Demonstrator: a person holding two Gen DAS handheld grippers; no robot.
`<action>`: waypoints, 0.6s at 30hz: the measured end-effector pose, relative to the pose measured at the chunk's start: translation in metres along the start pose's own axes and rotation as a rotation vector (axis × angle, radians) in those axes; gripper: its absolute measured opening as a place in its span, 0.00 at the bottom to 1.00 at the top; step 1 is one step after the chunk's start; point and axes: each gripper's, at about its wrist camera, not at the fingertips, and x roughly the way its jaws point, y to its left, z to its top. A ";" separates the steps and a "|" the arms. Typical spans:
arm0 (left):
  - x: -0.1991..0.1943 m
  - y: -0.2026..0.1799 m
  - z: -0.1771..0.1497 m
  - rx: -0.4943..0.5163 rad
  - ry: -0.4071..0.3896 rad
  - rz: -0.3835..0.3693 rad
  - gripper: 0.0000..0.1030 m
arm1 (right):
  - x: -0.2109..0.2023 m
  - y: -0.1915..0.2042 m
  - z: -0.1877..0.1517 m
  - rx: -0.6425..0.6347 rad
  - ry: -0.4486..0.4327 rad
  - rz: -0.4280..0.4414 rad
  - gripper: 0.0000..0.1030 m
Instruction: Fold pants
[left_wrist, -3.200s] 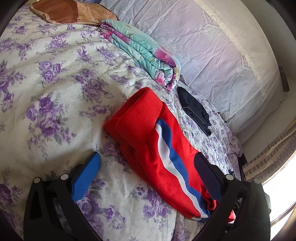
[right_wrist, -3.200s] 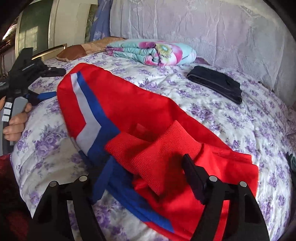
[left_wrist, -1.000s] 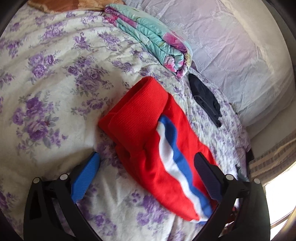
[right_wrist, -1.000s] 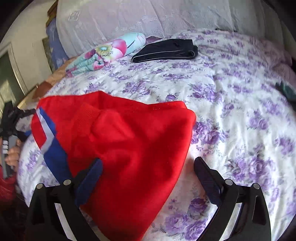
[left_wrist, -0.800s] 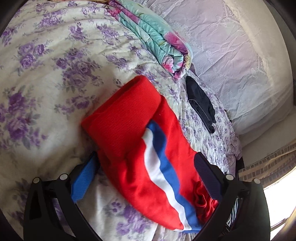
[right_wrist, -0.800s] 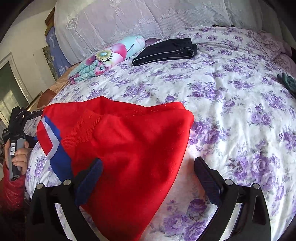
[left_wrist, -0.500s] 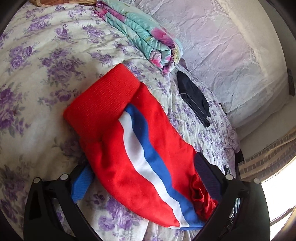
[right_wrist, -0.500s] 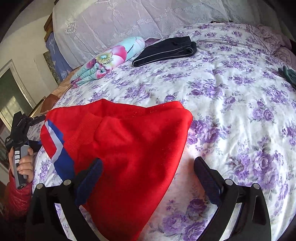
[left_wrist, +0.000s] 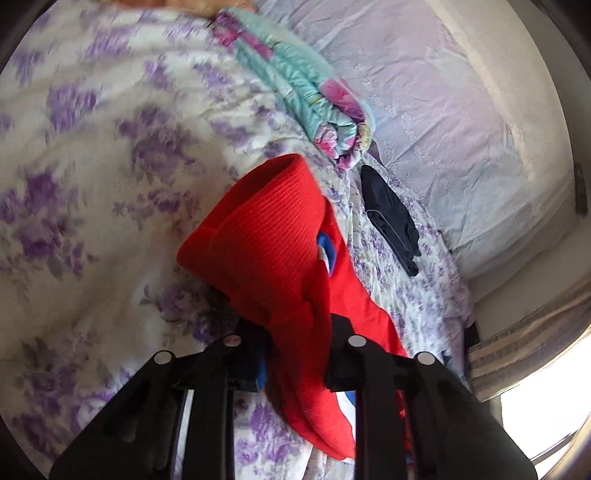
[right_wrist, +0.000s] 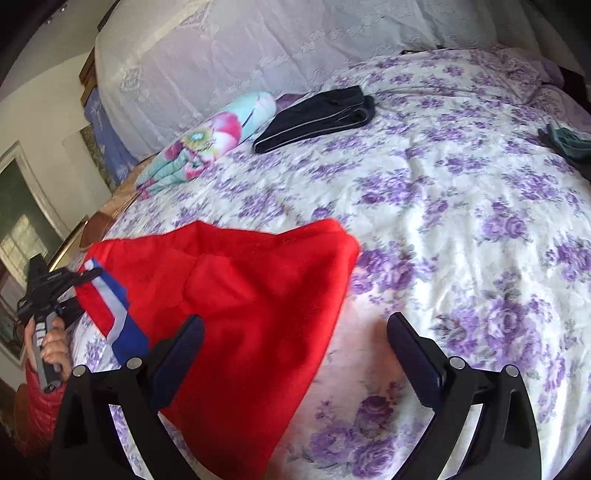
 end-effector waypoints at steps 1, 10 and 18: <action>-0.005 -0.013 -0.002 0.066 -0.022 0.033 0.18 | -0.001 0.000 0.000 0.004 -0.006 -0.025 0.97; -0.036 -0.096 -0.017 0.337 -0.116 0.054 0.18 | 0.025 0.029 0.000 -0.159 0.106 -0.211 0.97; -0.039 -0.174 -0.046 0.548 -0.145 0.049 0.17 | -0.038 -0.031 -0.005 0.113 -0.116 -0.068 0.97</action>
